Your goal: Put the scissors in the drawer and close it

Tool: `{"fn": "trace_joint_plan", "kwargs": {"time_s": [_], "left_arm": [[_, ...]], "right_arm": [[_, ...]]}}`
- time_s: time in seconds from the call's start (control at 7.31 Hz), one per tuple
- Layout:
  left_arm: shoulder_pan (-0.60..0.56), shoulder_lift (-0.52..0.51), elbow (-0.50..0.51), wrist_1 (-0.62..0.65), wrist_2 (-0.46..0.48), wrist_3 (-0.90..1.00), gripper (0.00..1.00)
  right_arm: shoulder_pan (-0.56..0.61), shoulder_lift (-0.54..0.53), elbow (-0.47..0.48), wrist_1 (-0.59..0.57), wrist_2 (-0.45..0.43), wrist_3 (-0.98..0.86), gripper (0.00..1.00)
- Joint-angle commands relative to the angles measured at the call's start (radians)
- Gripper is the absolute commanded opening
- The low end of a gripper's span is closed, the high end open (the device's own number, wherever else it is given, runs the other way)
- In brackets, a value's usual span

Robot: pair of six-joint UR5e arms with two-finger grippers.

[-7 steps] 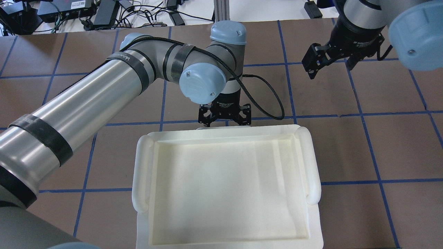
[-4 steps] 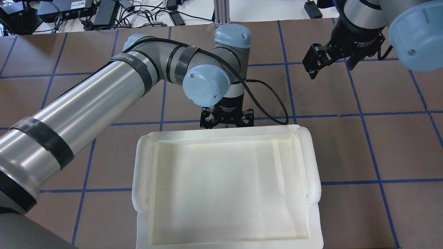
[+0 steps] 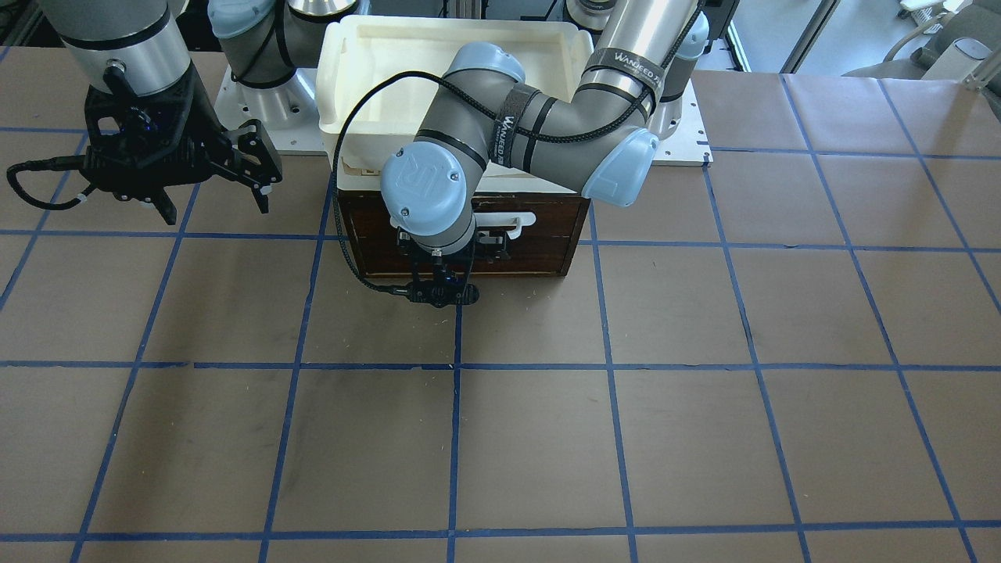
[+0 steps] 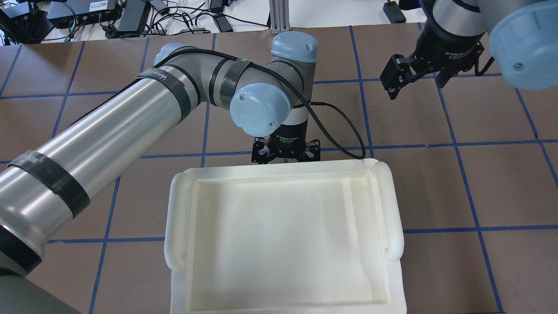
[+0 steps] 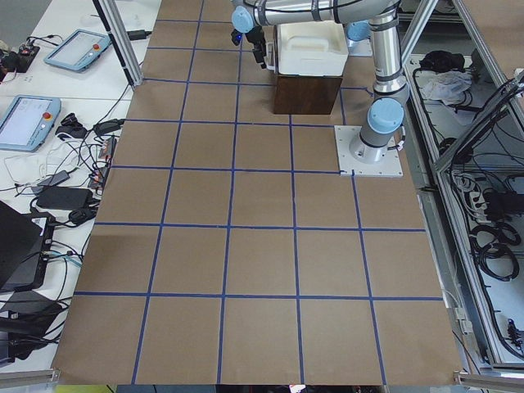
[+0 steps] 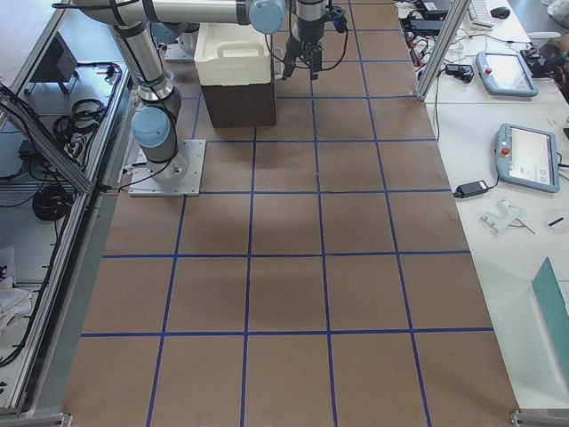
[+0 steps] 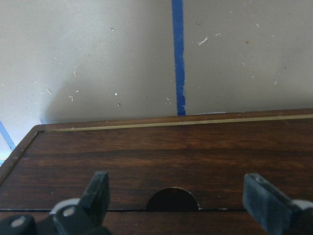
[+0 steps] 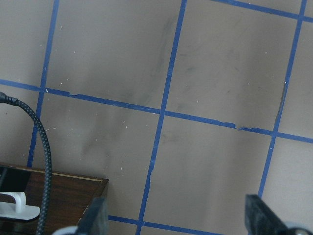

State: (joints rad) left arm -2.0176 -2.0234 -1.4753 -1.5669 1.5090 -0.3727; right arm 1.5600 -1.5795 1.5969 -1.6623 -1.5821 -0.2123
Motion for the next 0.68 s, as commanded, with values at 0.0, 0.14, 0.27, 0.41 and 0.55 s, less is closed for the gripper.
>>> {"fn": "trace_joint_plan", "kwargs": {"time_s": [0.0, 0.14, 0.27, 0.41, 0.55], "left_arm": [[0.028, 0.003, 0.016, 0.071, -0.003, -0.002, 1.0], [0.046, 0.009, 0.039, 0.071, -0.001, -0.002, 1.0], [0.049, 0.034, 0.073, 0.071, 0.008, -0.002, 1.0], [0.068, 0.07, 0.102, 0.068, 0.028, -0.002, 1.0], [0.08, 0.119, 0.105, 0.07, 0.043, 0.011, 1.0]], "right_arm": [[0.0, 0.003, 0.0, -0.001, -0.007, 0.002, 1.0], [0.0, 0.004, 0.001, 0.001, -0.007, 0.002, 1.0], [0.0, 0.001, 0.001, -0.001, -0.007, 0.002, 1.0], [0.0, 0.004, 0.001, -0.001, -0.009, 0.004, 1.0], [0.0, 0.004, 0.001, -0.001, -0.009, 0.004, 1.0]]}}
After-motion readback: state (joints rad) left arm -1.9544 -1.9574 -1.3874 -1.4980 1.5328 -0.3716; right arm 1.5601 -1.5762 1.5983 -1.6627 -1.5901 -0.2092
